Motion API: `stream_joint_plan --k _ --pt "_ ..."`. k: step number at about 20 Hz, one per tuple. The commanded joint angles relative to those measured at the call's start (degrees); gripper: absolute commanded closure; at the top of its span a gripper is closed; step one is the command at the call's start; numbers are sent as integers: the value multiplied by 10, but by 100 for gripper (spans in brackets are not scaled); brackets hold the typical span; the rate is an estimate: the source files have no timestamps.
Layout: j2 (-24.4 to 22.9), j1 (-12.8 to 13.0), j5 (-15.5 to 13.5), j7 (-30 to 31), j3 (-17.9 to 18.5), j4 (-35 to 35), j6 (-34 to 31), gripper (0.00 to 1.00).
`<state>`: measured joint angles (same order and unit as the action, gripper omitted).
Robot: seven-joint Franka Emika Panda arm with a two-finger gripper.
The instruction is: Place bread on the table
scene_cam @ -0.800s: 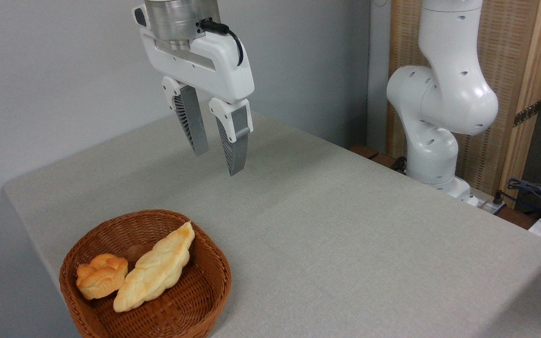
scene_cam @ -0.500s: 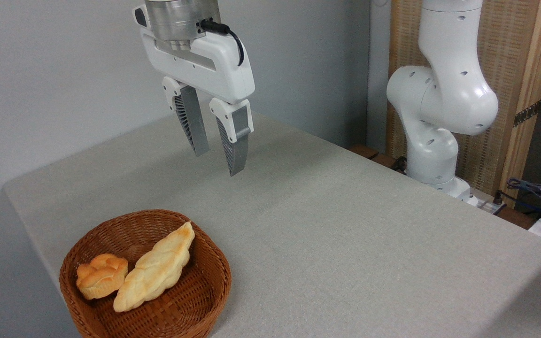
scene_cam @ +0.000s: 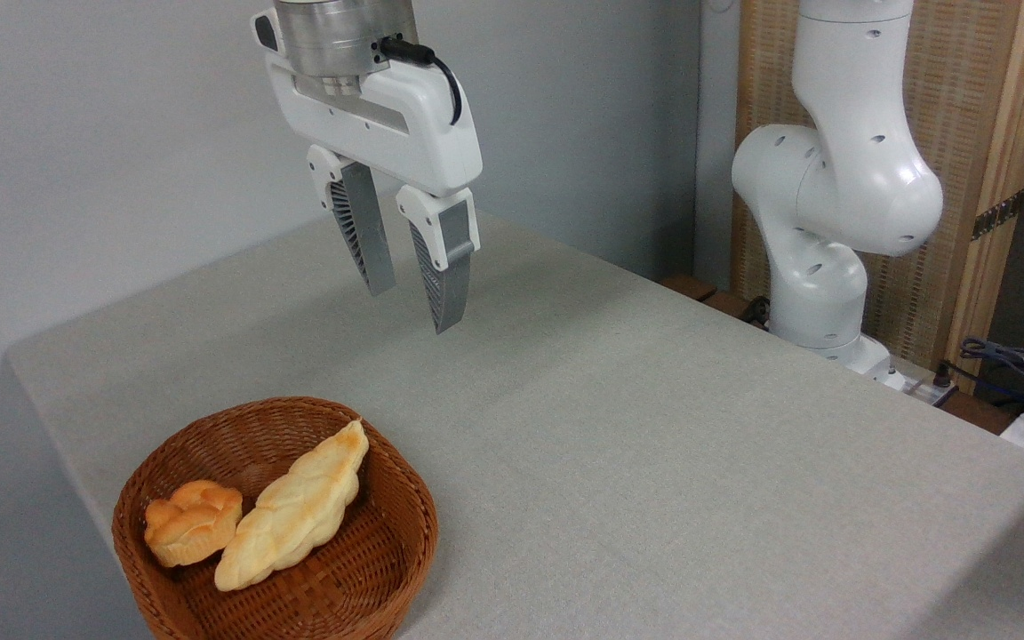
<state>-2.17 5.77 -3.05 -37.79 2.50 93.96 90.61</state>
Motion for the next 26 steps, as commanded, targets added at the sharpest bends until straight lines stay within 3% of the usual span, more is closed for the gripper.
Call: stream_joint_plan --k 1,15,21,26 --pt "2 4 1 -7 6 -11 -10 0" --pt "4 4 -2 -7 6 -10 3 0" --pt "38 10 -16 -7 -2 -9 155 0" --pt "110 10 -8 -8 -34 -6 336 0"
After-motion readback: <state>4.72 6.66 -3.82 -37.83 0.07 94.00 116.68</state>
